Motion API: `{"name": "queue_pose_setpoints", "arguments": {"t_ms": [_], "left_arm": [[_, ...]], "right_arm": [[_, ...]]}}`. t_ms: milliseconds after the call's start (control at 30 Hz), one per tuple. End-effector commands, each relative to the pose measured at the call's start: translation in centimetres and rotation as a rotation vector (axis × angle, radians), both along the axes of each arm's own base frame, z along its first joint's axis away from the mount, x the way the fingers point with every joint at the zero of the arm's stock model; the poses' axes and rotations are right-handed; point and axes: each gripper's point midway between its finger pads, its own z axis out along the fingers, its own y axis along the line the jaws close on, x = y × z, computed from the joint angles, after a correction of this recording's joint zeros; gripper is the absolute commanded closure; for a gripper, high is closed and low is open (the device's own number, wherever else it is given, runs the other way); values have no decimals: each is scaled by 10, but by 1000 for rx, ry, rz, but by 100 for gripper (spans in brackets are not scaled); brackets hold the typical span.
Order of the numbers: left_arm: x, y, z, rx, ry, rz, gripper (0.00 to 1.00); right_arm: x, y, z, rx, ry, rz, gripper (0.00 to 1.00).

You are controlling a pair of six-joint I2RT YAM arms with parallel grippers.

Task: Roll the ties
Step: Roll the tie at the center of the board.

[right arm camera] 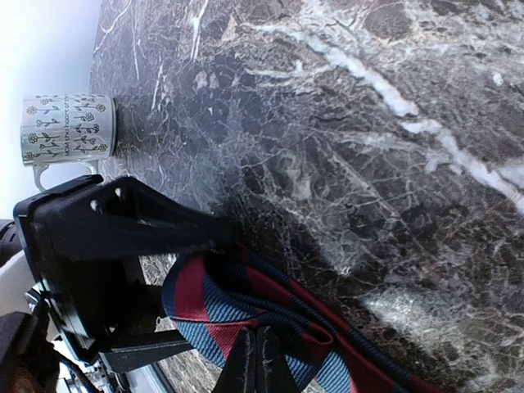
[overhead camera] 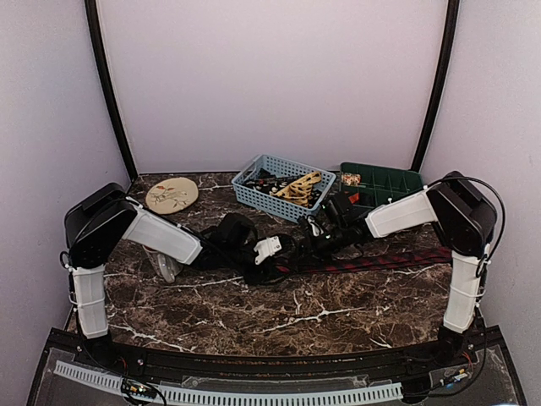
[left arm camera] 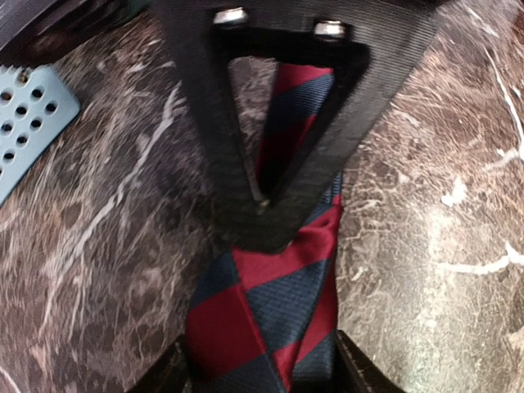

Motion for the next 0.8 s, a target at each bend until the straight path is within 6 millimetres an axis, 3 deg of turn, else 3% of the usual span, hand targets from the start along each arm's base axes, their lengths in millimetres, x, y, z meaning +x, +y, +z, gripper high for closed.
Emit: {"name": "queue_pose_setpoints", "arguments": {"t_ms": [0,167,433,600,767], "left_arm": [[7,10,28,-50,-26,54,41],[1,7,44,-92,-37,20,36],[-8,-4,51,-138,18,-47,40],[-7,-8,43,-126,46,-56,56],[-8,-9,43,-131,50,-60,67]], "right_arm": [[4,-12,-2,-16,-24,-17,100],[7,-19,4,0,-42,-29,100],[9,-23,13,37,-47,-41,99],[11,-29,34,98,-50,-68,75],[2,-35,36,136,15,-79,57]]}}
